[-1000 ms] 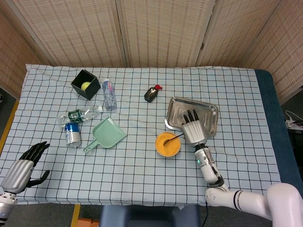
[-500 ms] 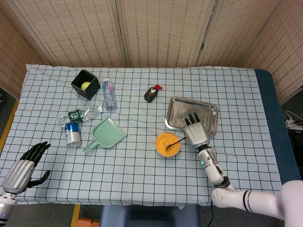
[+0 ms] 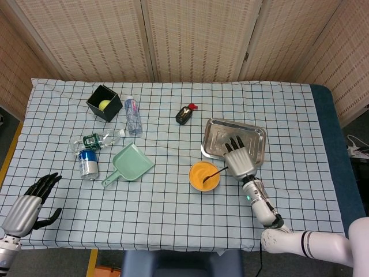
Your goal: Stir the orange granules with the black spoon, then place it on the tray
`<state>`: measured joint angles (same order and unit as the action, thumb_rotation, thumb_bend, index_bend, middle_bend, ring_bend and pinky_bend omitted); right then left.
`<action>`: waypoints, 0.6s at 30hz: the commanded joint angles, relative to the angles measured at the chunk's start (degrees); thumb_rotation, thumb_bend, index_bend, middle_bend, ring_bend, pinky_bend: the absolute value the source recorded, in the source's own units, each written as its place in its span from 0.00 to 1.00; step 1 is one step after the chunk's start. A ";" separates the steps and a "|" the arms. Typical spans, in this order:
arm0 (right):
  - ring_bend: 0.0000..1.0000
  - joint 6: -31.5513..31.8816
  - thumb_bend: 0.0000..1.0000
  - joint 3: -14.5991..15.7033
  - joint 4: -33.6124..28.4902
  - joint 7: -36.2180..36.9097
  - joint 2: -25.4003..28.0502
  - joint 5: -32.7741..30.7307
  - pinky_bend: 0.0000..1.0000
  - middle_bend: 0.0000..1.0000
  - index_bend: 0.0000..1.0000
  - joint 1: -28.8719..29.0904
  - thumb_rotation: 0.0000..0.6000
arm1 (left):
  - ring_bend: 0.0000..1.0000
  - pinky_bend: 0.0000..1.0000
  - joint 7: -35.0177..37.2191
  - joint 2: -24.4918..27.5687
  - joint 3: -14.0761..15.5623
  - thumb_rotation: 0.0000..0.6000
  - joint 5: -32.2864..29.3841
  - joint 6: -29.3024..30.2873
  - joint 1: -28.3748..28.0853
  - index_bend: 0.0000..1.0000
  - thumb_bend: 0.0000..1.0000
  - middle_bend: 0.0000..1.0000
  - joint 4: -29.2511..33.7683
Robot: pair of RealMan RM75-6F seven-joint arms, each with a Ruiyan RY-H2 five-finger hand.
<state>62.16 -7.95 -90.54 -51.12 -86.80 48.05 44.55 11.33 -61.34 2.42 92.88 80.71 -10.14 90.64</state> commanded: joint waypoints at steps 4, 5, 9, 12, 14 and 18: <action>0.00 7.81 0.92 -1.62 5.12 5.55 -3.98 5.29 0.00 0.18 1.00 -2.52 1.00 | 0.00 0.16 0.10 0.00 -0.03 1.00 -0.08 -0.02 0.00 0.00 0.39 0.00 -0.08; 0.00 7.74 0.92 -2.07 5.50 6.15 -4.05 4.69 0.00 0.18 1.00 -2.77 1.00 | 0.00 0.16 0.11 0.02 -0.03 1.00 -0.07 -0.03 -0.01 0.00 0.39 0.00 -0.04; 0.00 6.02 0.92 -3.91 5.52 7.69 -3.49 0.87 0.00 0.18 1.00 -3.27 1.00 | 0.00 0.16 -0.13 -0.09 -0.02 1.00 -0.03 -0.18 -0.10 0.00 0.39 0.00 0.02; 0.00 3.69 0.92 -5.86 4.85 8.46 -2.64 -3.95 0.00 0.18 1.00 -3.21 1.00 | 0.00 0.16 -0.37 -0.18 -0.01 1.00 -0.03 -0.35 -0.18 0.00 0.39 0.00 0.07; 0.00 1.68 0.92 -7.23 4.50 8.59 -2.00 -8.15 0.00 0.18 1.00 -2.88 1.00 | 0.00 0.17 -0.47 -0.20 -0.02 1.00 -0.02 -0.43 -0.24 0.00 0.38 0.00 0.11; 0.00 -1.64 0.92 -9.99 3.83 8.82 -0.78 -17.36 0.00 0.18 1.00 -1.91 1.00 | 0.00 0.16 -0.54 -0.20 0.05 1.00 0.12 -0.27 -0.17 0.00 0.39 0.00 0.17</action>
<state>63.54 -15.39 -86.06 -42.77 -88.79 36.80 41.93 10.79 -61.54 2.47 93.00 80.44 -10.31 90.81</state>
